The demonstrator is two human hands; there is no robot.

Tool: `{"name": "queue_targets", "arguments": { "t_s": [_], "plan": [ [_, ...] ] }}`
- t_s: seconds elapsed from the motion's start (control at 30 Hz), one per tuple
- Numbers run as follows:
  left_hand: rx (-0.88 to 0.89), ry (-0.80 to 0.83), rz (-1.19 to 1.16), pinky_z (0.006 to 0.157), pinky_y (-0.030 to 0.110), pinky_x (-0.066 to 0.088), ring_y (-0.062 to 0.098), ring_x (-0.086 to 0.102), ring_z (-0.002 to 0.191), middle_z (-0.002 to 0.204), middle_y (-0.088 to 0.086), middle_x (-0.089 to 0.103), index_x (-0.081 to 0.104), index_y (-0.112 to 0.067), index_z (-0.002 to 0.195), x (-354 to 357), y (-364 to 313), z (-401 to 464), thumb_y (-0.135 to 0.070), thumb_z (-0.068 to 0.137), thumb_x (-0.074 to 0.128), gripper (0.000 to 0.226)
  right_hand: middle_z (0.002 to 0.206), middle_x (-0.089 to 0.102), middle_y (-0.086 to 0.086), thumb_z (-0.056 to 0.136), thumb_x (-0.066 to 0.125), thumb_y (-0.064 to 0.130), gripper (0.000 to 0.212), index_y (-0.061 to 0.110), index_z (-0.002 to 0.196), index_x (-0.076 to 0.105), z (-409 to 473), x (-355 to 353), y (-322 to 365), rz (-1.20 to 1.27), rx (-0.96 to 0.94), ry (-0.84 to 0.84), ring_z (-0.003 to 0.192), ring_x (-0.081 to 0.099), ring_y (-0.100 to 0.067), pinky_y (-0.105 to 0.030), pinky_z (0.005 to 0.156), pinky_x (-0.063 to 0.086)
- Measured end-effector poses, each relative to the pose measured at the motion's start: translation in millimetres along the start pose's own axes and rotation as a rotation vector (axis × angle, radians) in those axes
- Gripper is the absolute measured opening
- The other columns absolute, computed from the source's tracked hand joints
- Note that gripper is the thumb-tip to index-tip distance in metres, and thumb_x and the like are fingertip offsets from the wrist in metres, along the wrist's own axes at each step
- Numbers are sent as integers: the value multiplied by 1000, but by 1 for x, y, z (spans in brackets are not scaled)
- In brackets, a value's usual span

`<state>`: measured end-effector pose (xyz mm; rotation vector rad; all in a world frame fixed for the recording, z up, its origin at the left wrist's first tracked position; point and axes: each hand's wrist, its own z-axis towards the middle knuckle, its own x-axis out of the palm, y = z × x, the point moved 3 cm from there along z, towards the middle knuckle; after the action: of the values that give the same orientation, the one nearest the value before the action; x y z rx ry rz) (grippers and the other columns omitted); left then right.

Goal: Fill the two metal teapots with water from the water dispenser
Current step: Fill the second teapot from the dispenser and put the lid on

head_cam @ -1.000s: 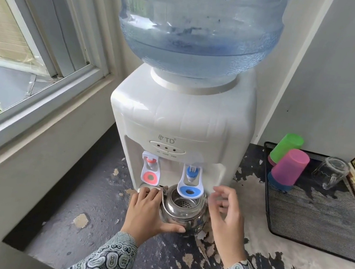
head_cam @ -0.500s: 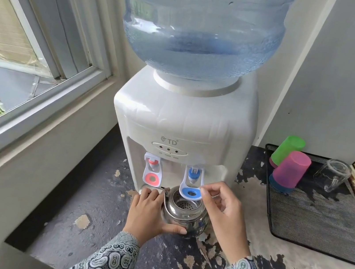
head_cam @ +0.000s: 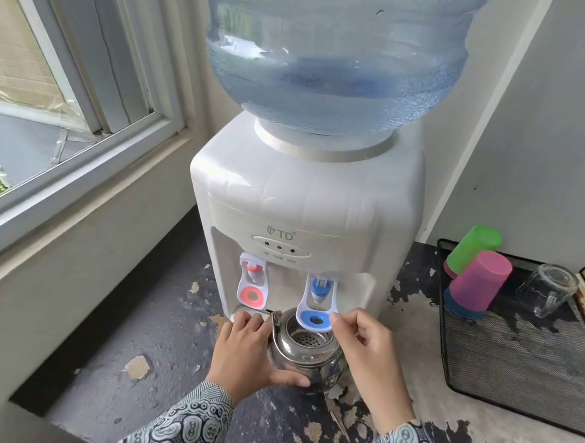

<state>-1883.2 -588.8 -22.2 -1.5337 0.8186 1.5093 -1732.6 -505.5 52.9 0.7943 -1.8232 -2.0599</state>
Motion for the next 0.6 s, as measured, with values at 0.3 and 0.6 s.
{"name": "queue_targets", "arguments": {
  "t_s": [0.3,0.6],
  "plan": [
    [-5,4,-2,95,31,33,18,45,114,115,-7,58,46,-24,130,3,3,0,-102,33,16,128,55,48,2,83,62,20,20,6,68,59,0,1,-19,-121,45,24,51,41,-4,-16,53,36],
    [-10,7,21,97,30,30,16,40,118,121,-8,54,38,-27,136,1,1,0,-101,30,5,134,40,36,6,84,60,32,21,21,67,59,29,10,-45,-533,28,-127,37,30,-4,-18,40,22]
  ]
}}
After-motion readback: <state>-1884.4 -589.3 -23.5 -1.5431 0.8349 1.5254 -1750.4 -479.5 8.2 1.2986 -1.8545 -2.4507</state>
